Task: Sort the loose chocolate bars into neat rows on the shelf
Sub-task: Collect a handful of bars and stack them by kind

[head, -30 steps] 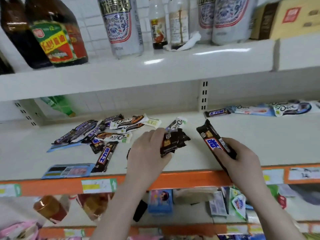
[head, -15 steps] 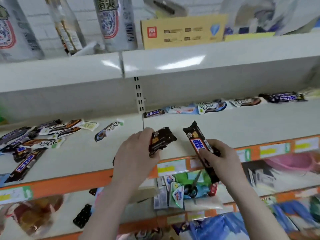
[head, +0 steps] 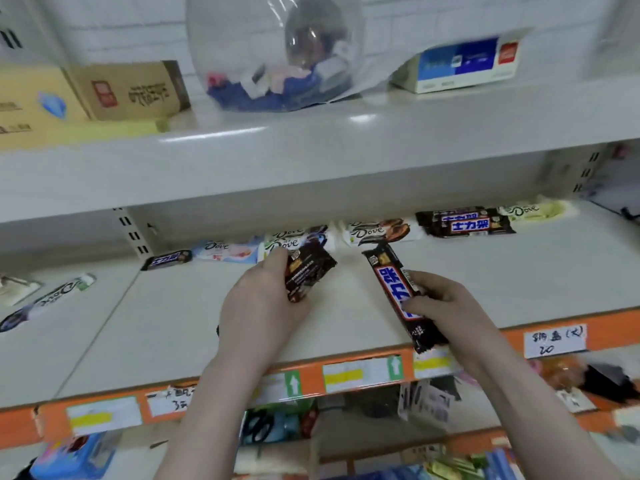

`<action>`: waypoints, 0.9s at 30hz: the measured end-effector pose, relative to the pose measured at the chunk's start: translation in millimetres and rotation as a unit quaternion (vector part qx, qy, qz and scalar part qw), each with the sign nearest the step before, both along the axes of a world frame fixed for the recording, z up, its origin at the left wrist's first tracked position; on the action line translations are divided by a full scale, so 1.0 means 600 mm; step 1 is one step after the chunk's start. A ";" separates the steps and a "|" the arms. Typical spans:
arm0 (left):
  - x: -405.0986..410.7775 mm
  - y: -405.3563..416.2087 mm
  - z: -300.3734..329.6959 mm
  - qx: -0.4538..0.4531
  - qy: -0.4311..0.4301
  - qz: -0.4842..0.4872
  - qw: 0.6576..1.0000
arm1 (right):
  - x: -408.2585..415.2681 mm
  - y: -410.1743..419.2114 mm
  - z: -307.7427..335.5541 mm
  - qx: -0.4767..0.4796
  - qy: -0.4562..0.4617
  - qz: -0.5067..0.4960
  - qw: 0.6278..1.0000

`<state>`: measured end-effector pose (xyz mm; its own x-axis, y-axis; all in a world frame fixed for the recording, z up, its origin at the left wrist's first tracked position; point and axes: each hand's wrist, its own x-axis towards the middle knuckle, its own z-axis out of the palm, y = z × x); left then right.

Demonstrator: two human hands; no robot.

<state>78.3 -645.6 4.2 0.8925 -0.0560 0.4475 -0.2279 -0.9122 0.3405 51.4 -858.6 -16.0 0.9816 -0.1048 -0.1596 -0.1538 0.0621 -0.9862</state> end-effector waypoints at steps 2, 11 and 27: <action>0.014 -0.034 -0.001 0.002 0.001 -0.024 1.000 | 0.009 -0.029 -0.002 0.007 -0.004 -0.003 1.000; 0.040 -0.197 -0.014 0.045 -0.015 -0.089 0.995 | 0.016 -0.177 -0.014 -0.022 -0.024 -0.036 0.999; -0.006 -0.414 -0.025 0.027 -0.002 -0.002 1.000 | 0.031 -0.436 -0.017 -0.050 -0.065 -0.003 0.997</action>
